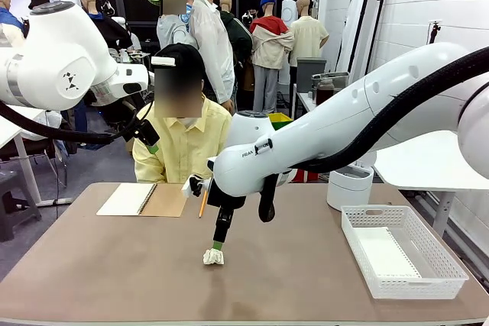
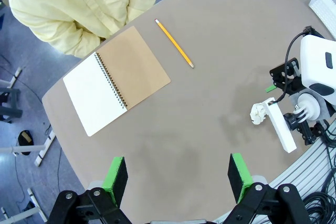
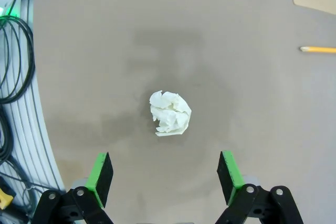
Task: Sort the paper based on its condition.
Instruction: If a person hands you a paper, place it in the Organizing basket , and if it's crumpled, put it in the Trash can.
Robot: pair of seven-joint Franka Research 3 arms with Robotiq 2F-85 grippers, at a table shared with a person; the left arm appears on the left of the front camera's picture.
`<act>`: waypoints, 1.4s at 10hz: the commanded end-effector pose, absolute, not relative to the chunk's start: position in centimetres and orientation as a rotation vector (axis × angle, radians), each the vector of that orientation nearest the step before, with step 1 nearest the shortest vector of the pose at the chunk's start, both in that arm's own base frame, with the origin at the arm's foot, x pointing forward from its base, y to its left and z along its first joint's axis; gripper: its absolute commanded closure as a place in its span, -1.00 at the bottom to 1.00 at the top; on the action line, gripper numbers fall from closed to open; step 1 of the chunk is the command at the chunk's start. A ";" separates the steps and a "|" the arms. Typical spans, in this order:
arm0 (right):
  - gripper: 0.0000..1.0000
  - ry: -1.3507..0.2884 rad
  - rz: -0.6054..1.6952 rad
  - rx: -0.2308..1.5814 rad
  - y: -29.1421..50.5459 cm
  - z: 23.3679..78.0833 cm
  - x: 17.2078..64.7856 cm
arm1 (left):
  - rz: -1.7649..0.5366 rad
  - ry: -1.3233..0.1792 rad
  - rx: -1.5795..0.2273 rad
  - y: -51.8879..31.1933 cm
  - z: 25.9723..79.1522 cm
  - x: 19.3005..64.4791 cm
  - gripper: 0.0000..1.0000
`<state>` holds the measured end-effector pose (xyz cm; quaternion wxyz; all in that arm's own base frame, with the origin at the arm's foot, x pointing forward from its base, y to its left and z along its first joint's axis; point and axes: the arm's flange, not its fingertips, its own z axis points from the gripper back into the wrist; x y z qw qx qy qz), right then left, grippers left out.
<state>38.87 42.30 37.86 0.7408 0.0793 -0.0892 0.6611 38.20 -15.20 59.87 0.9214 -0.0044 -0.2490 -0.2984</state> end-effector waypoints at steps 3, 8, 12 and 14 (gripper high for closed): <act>-1.00 -0.189 1.459 0.186 42.7 37.2 39.4 | -0.615 -0.514 -0.011 -15.0 60.0 38.3 -1.00; -1.00 -0.124 1.554 0.206 44.1 35.1 40.3 | -0.615 -0.514 -0.011 -15.0 60.0 38.3 -1.00; -1.00 -0.080 1.592 0.201 44.5 33.7 40.4 | -0.615 -0.514 -0.011 -15.0 60.0 38.3 -1.00; -1.00 -0.075 1.589 0.202 44.7 33.2 40.6 | -0.615 -0.514 -0.011 -15.0 60.0 38.3 -1.00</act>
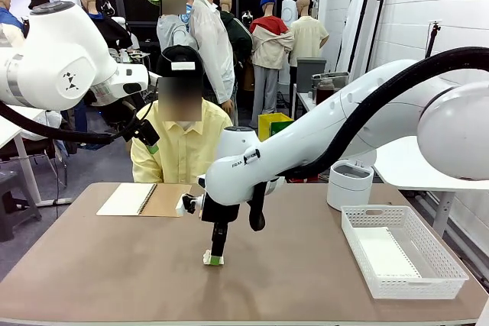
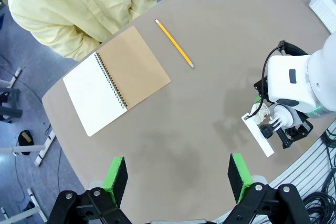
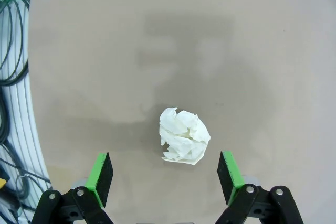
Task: Sort the paper based on its condition.
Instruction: If a person hands you a paper, place it in the Organizing basket , and if it's crumpled, put it in the Trash can.
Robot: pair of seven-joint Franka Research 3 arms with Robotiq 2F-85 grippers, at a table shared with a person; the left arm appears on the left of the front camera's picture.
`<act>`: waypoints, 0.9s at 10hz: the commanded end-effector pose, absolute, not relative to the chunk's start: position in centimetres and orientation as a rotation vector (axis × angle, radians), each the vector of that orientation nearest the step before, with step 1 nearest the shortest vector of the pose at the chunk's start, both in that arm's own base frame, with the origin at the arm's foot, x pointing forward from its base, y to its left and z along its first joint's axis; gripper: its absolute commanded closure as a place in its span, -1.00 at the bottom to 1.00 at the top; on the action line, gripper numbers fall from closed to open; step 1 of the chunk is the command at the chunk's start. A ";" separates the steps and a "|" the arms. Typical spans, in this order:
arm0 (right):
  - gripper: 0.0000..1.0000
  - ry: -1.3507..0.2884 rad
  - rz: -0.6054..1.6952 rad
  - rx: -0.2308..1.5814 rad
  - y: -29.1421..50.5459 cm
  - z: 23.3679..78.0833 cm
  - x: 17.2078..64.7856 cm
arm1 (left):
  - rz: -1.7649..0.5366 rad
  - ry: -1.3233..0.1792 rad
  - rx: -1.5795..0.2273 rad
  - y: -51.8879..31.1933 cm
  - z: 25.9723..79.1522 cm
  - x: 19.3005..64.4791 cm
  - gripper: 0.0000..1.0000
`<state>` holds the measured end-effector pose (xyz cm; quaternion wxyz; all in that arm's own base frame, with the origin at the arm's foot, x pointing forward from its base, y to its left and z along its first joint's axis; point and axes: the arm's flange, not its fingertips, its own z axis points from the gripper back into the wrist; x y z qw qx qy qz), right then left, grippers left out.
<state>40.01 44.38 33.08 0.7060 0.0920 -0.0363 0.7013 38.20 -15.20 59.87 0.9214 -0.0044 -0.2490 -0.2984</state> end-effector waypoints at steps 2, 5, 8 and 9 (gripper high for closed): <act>-1.00 -0.069 1.586 0.205 44.7 32.8 40.9 | -0.615 -0.514 -0.011 -15.0 60.0 38.3 -1.00; -1.00 -0.057 1.577 0.210 44.7 32.1 41.2 | -0.615 -0.514 -0.011 -15.0 60.0 38.3 -1.00; -1.00 -0.038 1.567 0.207 44.9 31.5 41.9 | -0.615 -0.514 -0.011 -15.0 60.0 38.3 -1.00; -1.00 -0.030 1.562 0.207 45.1 31.2 42.0 | -0.615 -0.514 -0.011 -15.0 60.0 38.3 -1.00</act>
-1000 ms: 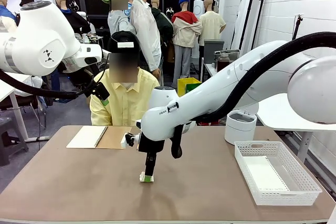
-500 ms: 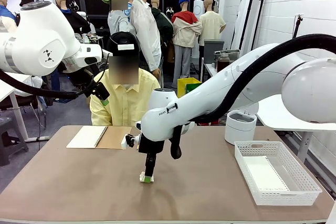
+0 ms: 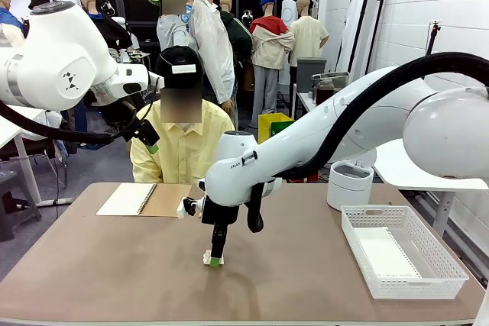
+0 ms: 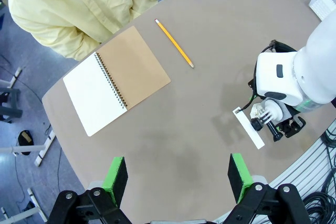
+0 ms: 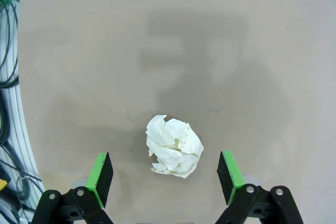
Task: Sort the paper based on its condition.
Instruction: If a person hands you a paper, place it in the Organizing basket , and if it's crumpled, put it in the Trash can.
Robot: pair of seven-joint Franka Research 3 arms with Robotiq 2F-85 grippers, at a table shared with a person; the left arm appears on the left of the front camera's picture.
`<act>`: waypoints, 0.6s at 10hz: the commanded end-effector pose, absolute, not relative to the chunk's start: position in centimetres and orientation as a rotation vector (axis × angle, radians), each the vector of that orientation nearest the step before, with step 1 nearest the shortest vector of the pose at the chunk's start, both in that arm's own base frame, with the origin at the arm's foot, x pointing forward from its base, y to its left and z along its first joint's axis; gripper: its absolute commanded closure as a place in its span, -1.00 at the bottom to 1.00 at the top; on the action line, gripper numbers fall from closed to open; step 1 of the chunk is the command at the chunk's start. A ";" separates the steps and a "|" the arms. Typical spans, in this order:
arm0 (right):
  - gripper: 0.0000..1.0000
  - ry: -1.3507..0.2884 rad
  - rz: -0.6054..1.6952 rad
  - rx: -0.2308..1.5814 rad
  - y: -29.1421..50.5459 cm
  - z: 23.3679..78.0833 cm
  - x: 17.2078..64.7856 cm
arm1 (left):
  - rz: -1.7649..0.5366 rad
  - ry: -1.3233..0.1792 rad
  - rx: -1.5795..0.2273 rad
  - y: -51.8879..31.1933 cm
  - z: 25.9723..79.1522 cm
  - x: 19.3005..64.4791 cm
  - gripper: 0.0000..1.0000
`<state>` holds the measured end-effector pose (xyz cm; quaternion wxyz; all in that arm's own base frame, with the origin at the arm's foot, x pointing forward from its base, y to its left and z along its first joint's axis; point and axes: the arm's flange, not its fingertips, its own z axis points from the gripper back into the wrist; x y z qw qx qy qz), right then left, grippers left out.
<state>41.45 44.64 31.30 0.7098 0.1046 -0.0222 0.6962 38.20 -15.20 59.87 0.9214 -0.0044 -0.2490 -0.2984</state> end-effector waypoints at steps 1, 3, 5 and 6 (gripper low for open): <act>-1.00 -0.024 1.559 0.205 45.1 30.9 42.2 | -0.615 -0.514 -0.011 -15.0 60.0 38.3 -1.00; -1.00 -0.013 1.554 0.195 45.3 30.5 42.5 | -0.615 -0.514 -0.011 -15.0 60.0 38.3 -1.00; -1.00 -0.007 1.548 0.178 45.5 30.1 42.6 | -0.615 -0.514 -0.011 -15.0 60.0 38.3 -1.00; -1.00 0.003 1.546 0.187 45.5 30.0 42.7 | -0.615 -0.514 -0.011 -15.0 60.0 38.3 -1.00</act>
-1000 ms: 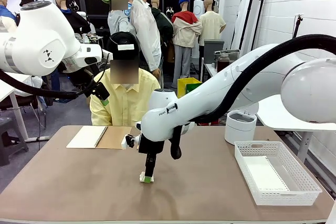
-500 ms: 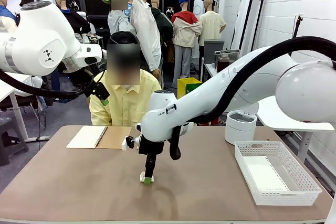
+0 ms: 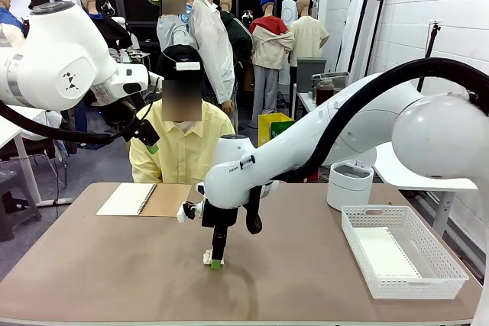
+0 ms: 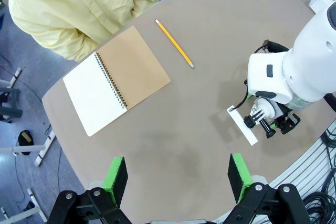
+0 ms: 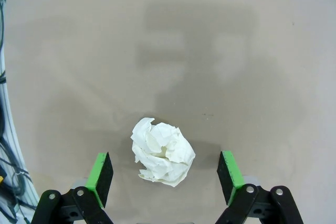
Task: Sort the paper based on its condition.
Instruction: If a person hands you a paper, place it in the Organizing basket , and if it's crumpled, put it in the Trash can.
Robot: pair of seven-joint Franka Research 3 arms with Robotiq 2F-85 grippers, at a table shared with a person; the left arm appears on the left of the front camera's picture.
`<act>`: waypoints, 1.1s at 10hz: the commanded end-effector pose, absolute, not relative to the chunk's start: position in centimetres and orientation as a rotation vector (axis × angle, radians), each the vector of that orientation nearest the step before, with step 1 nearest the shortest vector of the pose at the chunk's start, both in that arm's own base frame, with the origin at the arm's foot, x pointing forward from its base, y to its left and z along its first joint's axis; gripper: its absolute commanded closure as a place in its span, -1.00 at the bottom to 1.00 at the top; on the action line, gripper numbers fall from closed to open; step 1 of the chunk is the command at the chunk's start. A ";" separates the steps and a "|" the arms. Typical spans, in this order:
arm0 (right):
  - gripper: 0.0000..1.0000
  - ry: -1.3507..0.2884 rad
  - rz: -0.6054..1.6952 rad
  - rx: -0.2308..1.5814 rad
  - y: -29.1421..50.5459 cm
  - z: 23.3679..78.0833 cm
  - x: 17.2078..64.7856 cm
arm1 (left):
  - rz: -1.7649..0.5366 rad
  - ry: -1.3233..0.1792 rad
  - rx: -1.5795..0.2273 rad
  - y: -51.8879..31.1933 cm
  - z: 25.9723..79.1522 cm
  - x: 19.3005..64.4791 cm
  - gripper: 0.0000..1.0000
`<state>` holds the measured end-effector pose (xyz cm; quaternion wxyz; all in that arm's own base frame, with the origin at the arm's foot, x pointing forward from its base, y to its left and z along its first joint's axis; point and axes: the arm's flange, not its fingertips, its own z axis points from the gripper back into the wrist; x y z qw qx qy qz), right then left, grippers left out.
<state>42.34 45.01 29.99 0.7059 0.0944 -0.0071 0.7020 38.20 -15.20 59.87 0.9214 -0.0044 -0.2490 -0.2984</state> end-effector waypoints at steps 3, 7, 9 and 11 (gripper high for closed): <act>-0.60 0.006 1.526 0.222 45.5 29.9 42.8 | -0.615 -0.514 -0.011 -15.0 60.0 38.3 -1.00; -0.26 0.000 1.482 0.236 45.5 30.0 43.0 | -0.615 -0.514 -0.011 -15.0 60.0 38.3 -1.00; -0.19 0.007 1.476 0.225 45.5 30.0 43.1 | -0.615 -0.514 -0.011 -15.0 60.0 38.3 -1.00; 0.20 -0.001 1.468 0.230 45.4 29.9 43.2 | -0.615 -0.514 -0.011 -15.0 60.0 38.3 -1.00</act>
